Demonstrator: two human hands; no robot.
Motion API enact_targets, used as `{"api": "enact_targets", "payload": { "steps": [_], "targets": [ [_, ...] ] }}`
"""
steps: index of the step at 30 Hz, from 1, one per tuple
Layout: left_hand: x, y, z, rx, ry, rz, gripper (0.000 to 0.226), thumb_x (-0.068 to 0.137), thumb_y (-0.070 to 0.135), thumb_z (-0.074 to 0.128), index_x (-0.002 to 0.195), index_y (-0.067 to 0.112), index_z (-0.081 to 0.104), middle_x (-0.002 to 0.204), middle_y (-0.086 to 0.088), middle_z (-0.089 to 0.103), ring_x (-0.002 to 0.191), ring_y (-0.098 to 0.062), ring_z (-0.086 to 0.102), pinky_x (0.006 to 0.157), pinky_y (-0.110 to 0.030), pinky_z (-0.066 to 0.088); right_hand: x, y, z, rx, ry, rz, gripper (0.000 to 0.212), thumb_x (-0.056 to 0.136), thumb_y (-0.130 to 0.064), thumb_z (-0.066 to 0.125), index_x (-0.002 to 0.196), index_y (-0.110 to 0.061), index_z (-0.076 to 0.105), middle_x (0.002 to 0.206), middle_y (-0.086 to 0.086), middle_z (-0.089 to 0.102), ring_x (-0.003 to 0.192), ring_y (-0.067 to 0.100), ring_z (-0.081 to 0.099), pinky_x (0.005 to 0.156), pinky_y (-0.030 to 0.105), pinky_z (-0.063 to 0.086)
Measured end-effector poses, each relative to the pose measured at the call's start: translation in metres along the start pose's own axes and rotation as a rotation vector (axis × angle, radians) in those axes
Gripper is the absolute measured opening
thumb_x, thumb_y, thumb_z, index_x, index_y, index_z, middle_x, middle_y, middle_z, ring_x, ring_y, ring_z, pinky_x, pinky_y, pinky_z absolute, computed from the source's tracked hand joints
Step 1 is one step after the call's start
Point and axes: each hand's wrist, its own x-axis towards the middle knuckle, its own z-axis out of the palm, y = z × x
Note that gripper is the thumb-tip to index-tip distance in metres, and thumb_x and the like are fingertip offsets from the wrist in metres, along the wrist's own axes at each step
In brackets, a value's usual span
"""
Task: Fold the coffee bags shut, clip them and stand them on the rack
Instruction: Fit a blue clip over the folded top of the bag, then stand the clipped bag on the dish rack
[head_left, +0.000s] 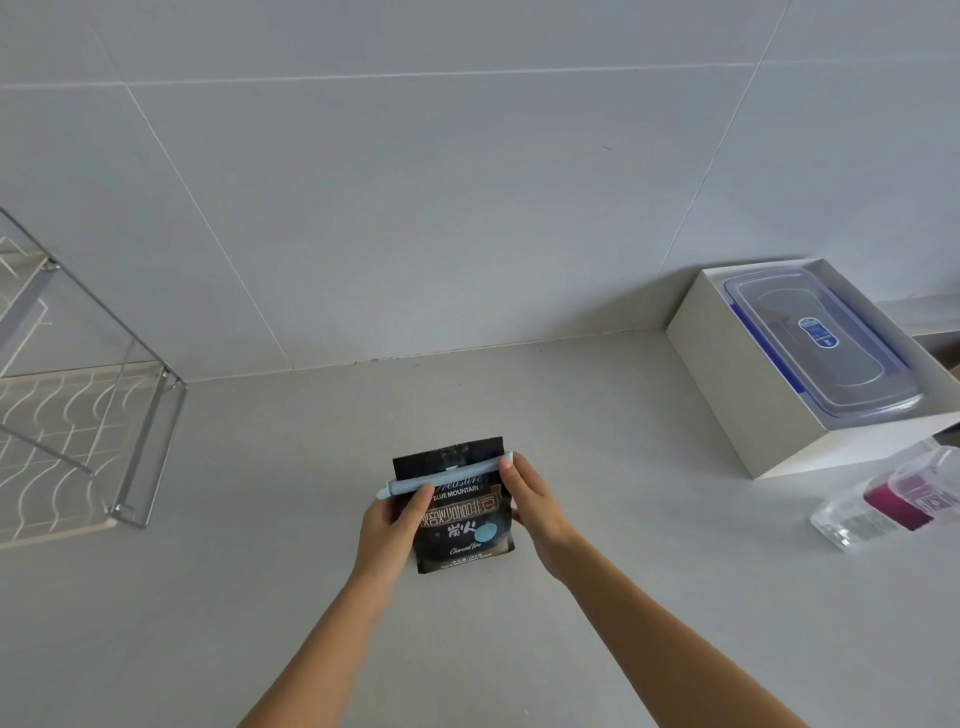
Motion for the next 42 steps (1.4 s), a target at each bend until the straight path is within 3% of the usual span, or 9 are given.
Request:
{"api": "enact_targets", "payload": {
  "steps": [3, 7, 12, 16, 21, 26, 34, 38, 42],
  "targets": [
    [0.009, 0.000, 0.002, -0.035, -0.020, -0.107, 0.030, 0.077, 0.050, 0.065, 0.099, 0.030, 0.062, 0.101, 0.006, 0.070, 0.095, -0.009, 0.065, 0.069, -0.022, 0.051, -0.002, 0.013, 0.001, -0.070, -0.068, 0.062, 0.045, 0.082, -0.033, 0.068, 0.121, -0.022, 0.048, 0.119, 0.005, 0.063, 0.105, 0.016, 0.064, 0.088, 0.033, 0.056],
    [-0.001, -0.021, -0.002, -0.037, -0.134, -0.187, 0.076, 0.048, 0.066, 0.077, 0.113, 0.033, 0.056, 0.110, 0.005, 0.069, 0.102, -0.012, 0.064, 0.078, -0.026, 0.051, -0.009, 0.030, 0.006, -0.096, -0.018, 0.043, 0.055, 0.075, -0.039, 0.074, 0.122, -0.026, 0.047, 0.115, -0.003, 0.064, 0.101, 0.004, 0.063, 0.072, 0.018, 0.055],
    [-0.009, -0.031, 0.000, -0.016, -0.040, -0.197, 0.063, 0.064, 0.048, 0.075, 0.118, 0.026, 0.051, 0.112, 0.005, 0.065, 0.098, -0.007, 0.064, 0.068, -0.018, 0.049, -0.002, 0.022, 0.010, -0.085, 0.036, 0.118, 0.057, 0.079, -0.044, 0.067, 0.125, -0.019, 0.044, 0.113, 0.000, 0.064, 0.098, 0.012, 0.066, 0.077, 0.026, 0.057],
    [-0.011, -0.030, -0.004, -0.059, -0.005, -0.188, 0.045, 0.083, 0.035, 0.065, 0.122, 0.018, 0.051, 0.116, -0.004, 0.065, 0.100, -0.015, 0.063, 0.071, -0.025, 0.050, -0.003, 0.009, 0.008, -0.086, 0.030, 0.222, 0.046, 0.087, -0.040, 0.060, 0.125, -0.023, 0.042, 0.109, 0.004, 0.064, 0.088, 0.012, 0.068, 0.057, 0.018, 0.054],
    [-0.026, -0.019, -0.013, -0.140, 0.010, -0.124, 0.042, 0.086, 0.029, 0.063, 0.125, 0.025, 0.049, 0.115, 0.001, 0.064, 0.100, -0.012, 0.063, 0.068, -0.023, 0.051, -0.016, -0.004, 0.016, -0.136, -0.008, 0.126, 0.049, 0.087, -0.032, 0.063, 0.130, -0.023, 0.041, 0.118, 0.010, 0.064, 0.098, 0.020, 0.067, 0.077, 0.030, 0.058],
    [-0.035, 0.016, -0.033, -0.124, -0.001, 0.003, 0.043, 0.084, 0.033, 0.064, 0.124, 0.035, 0.049, 0.110, 0.012, 0.066, 0.091, -0.002, 0.067, 0.056, -0.012, 0.053, -0.028, -0.031, 0.041, -0.090, -0.036, -0.010, 0.041, 0.089, -0.027, 0.061, 0.126, -0.031, 0.045, 0.116, 0.008, 0.066, 0.095, 0.017, 0.070, 0.069, 0.023, 0.057],
    [-0.056, 0.084, -0.106, -0.116, -0.042, 0.216, 0.047, 0.079, 0.041, 0.061, 0.125, 0.043, 0.051, 0.114, 0.019, 0.067, 0.101, 0.001, 0.064, 0.066, -0.009, 0.052, -0.046, -0.078, 0.116, -0.062, -0.082, -0.191, 0.032, 0.093, -0.014, 0.055, 0.115, -0.037, 0.056, 0.103, -0.010, 0.074, 0.098, 0.012, 0.069, 0.070, 0.020, 0.056],
    [-0.065, 0.092, -0.135, -0.081, 0.011, 0.224, 0.048, 0.082, 0.035, 0.064, 0.126, 0.047, 0.050, 0.127, 0.013, 0.059, 0.116, -0.009, 0.057, 0.079, -0.019, 0.051, -0.045, -0.075, 0.145, -0.097, -0.050, -0.210, 0.033, 0.092, -0.015, 0.056, 0.119, -0.033, 0.057, 0.112, -0.003, 0.071, 0.104, 0.016, 0.066, 0.082, 0.035, 0.058],
    [-0.070, 0.122, -0.225, -0.067, 0.171, 0.332, 0.040, 0.081, 0.031, 0.067, 0.106, 0.060, 0.054, 0.121, 0.018, 0.045, 0.117, -0.003, 0.047, 0.083, -0.024, 0.045, -0.036, -0.104, 0.240, -0.145, -0.099, -0.257, 0.034, 0.092, -0.017, 0.056, 0.124, -0.028, 0.056, 0.115, 0.003, 0.067, 0.107, 0.019, 0.063, 0.088, 0.040, 0.056]
  ]
}}
